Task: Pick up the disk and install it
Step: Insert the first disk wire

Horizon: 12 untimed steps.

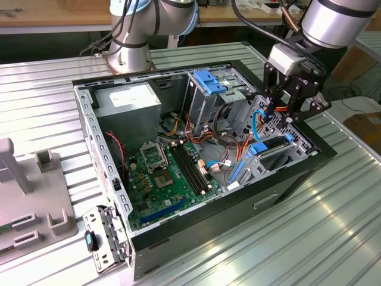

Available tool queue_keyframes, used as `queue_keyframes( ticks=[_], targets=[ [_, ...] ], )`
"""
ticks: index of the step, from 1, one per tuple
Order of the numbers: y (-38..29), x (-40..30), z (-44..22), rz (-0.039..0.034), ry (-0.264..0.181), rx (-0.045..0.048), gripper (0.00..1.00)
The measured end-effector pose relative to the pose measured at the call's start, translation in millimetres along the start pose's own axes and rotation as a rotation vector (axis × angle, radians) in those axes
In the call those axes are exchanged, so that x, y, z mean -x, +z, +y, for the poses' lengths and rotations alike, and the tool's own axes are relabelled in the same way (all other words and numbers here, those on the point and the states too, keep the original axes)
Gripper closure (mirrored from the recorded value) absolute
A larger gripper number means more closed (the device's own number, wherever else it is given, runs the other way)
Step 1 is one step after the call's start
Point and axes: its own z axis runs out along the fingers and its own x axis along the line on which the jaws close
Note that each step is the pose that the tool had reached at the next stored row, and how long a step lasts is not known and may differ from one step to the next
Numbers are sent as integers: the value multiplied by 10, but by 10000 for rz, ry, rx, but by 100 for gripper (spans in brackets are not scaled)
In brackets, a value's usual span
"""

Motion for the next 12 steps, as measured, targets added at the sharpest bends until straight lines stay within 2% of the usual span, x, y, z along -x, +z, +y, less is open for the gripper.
queue_keyframes(
  ticks=[4,6,7,12],
  targets=[
    [2,2,3,21,597,-2,56],
    [2,10,3,24,630,-2,56],
    [2,39,4,25,666,-2,56],
    [2,45,5,24,682,-2,56]
  ],
)
